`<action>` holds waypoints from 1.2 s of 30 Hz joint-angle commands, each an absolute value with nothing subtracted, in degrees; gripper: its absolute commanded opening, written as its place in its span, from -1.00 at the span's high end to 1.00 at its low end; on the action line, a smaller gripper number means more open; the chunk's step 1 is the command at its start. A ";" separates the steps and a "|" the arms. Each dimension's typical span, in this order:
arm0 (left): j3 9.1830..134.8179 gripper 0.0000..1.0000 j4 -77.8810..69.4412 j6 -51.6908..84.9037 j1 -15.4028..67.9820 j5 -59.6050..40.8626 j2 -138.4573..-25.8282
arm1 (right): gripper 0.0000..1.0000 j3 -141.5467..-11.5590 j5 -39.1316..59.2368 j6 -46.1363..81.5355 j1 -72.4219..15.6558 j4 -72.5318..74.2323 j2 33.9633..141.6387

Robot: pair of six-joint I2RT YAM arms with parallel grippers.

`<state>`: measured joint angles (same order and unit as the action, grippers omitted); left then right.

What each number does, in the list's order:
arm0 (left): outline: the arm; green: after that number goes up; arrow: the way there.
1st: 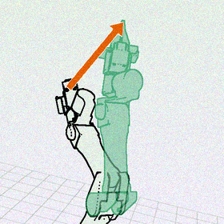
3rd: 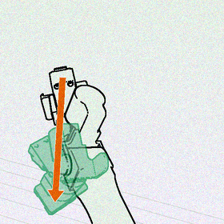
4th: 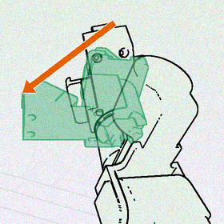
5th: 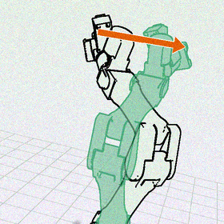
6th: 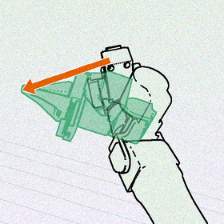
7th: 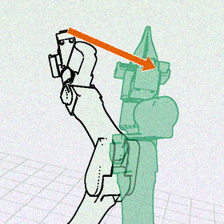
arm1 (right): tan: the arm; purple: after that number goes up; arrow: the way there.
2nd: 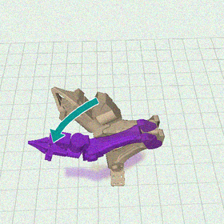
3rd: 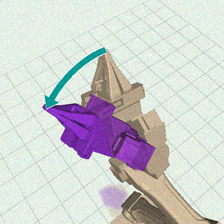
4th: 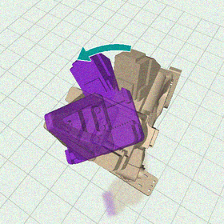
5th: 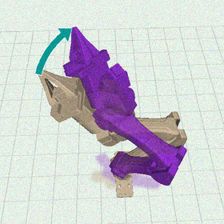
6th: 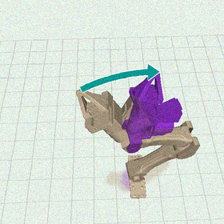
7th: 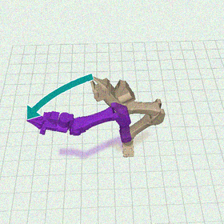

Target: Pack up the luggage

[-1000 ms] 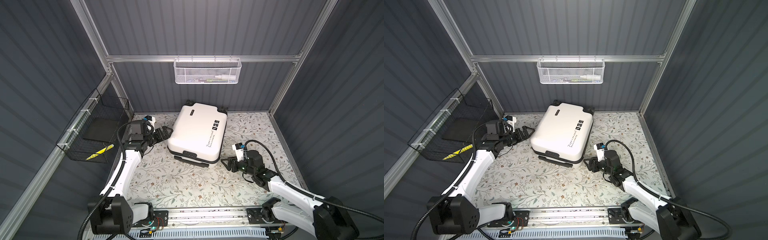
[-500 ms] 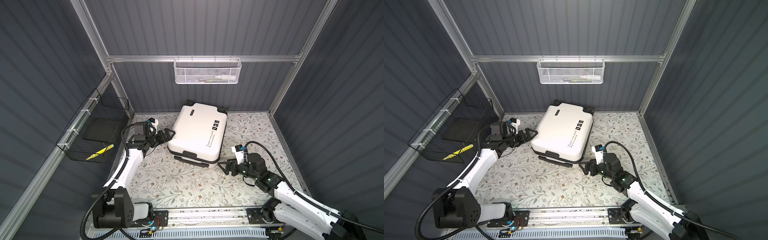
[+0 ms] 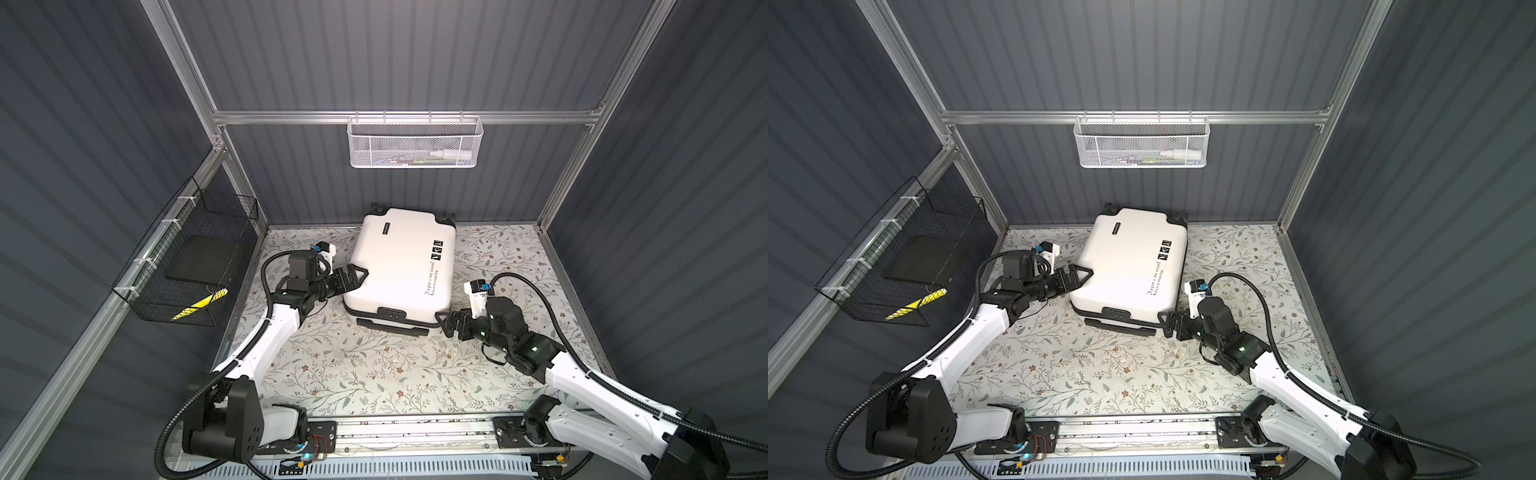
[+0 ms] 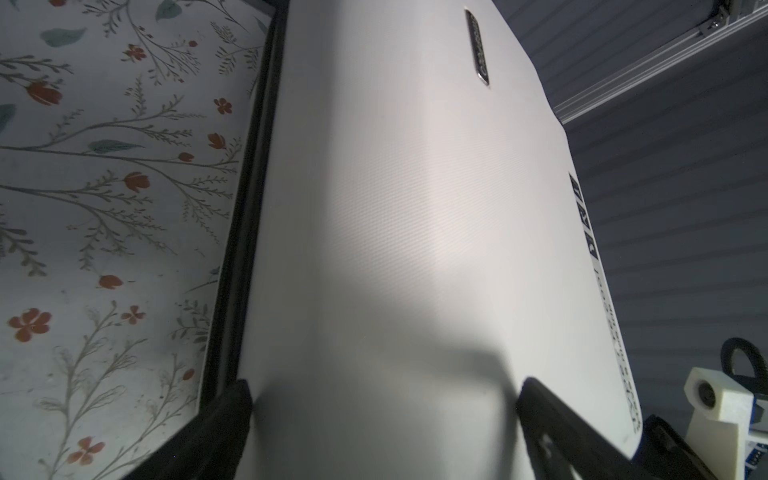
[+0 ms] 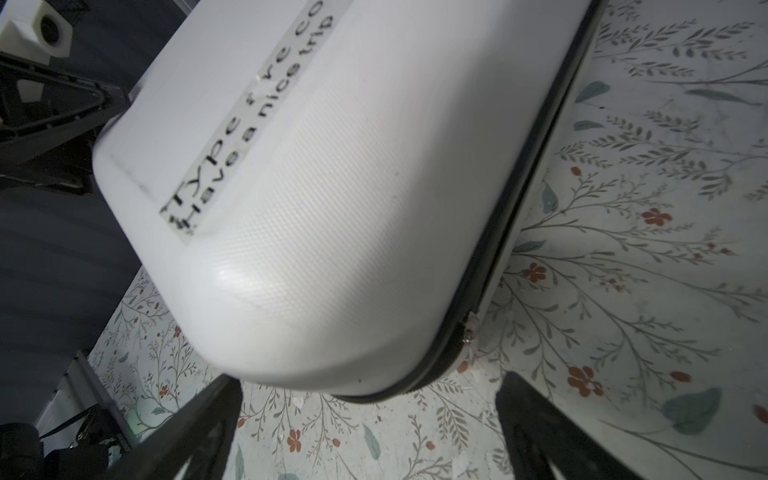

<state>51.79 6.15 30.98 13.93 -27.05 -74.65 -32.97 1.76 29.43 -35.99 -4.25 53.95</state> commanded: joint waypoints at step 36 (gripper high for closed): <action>30.58 -0.99 12.61 35.43 25.75 -8.31 -49.75 | -0.98 -10.42 16.42 60.47 -23.20 -0.19 30.55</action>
<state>32.86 12.84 34.76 25.58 -10.39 -51.72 -13.10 13.87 54.13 -23.03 -8.25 30.39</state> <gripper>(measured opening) 0.997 0.989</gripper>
